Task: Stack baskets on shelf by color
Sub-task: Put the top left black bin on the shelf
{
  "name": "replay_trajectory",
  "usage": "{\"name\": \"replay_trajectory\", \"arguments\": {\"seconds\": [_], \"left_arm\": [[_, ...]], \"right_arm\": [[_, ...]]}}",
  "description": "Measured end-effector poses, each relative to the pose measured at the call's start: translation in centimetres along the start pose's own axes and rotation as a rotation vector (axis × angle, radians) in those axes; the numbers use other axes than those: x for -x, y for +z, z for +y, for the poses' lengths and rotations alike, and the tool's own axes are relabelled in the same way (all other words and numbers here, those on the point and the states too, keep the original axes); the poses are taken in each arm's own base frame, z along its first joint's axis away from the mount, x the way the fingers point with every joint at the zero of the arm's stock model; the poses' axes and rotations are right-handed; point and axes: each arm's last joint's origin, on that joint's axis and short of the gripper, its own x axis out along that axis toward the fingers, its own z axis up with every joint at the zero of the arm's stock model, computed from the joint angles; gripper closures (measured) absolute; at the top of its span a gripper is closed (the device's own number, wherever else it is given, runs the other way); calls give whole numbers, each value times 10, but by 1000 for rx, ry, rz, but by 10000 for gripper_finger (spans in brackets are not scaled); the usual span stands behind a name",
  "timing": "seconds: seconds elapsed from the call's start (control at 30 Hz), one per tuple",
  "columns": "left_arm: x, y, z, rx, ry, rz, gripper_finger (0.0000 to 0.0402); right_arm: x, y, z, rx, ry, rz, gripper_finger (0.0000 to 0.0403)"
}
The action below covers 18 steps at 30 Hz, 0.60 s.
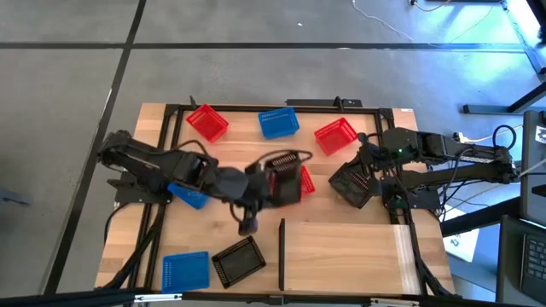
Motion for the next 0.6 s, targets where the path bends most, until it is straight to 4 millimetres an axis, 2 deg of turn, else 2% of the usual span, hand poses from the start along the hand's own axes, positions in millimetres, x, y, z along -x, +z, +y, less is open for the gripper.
{"name": "replay_trajectory", "arguments": {"seconds": [0.2,0.3,0.43,0.6], "left_arm": [[-16,-17,-33,-44,-71,37,401],[-23,-25,-46,-72,-64,36,401],[-36,-34,-53,-126,-19,47,401],[-45,-36,-51,-141,85,23,401]], "right_arm": [[0,1,-2,9,-81,-11,397],[2,1,-3,79,-115,-17,397],[4,3,-2,138,-75,-46,397],[2,11,0,84,2,-120,397]]}}
